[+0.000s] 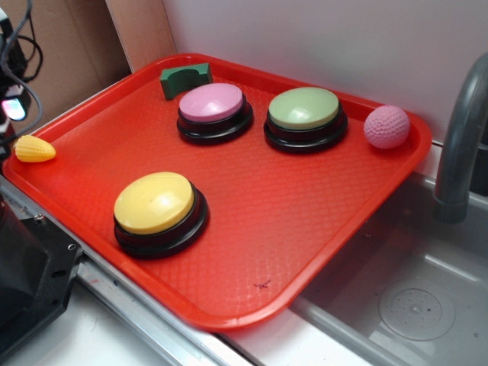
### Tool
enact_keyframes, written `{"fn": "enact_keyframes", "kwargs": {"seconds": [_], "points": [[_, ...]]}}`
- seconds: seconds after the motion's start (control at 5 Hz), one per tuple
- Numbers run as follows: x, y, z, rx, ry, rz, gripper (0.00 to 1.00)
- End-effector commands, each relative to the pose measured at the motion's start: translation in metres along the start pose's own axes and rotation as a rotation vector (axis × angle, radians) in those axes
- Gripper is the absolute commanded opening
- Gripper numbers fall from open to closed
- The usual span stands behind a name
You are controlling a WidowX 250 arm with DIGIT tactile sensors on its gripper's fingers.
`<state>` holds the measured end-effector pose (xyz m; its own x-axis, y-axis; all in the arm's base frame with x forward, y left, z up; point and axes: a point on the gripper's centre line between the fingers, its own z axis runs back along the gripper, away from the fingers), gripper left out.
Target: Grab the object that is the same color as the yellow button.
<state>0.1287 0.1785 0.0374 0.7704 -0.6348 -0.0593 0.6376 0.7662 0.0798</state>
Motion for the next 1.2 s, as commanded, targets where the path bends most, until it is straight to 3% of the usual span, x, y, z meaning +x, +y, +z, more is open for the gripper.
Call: {"fn": "enact_keyframes", "kwargs": {"seconds": [0.0,0.2,0.4,0.6,0.8,1.0], "points": [[0.032,0.001,-0.018,0.072,0.0,-0.086,0.0],[0.047,-0.009,-0.011,0.021,-0.024,-0.133,0.0],[0.059,-0.018,0.003,0.008,-0.04,-0.175,0.0],[0.061,-0.018,0.035,-0.062,-0.068,-0.161,0.0],[0.063,-0.002,0.068,-0.091,-0.121,-0.019,1.0],[0.072,0.029,0.071,-0.042,-0.175,0.002,1.0]]}}
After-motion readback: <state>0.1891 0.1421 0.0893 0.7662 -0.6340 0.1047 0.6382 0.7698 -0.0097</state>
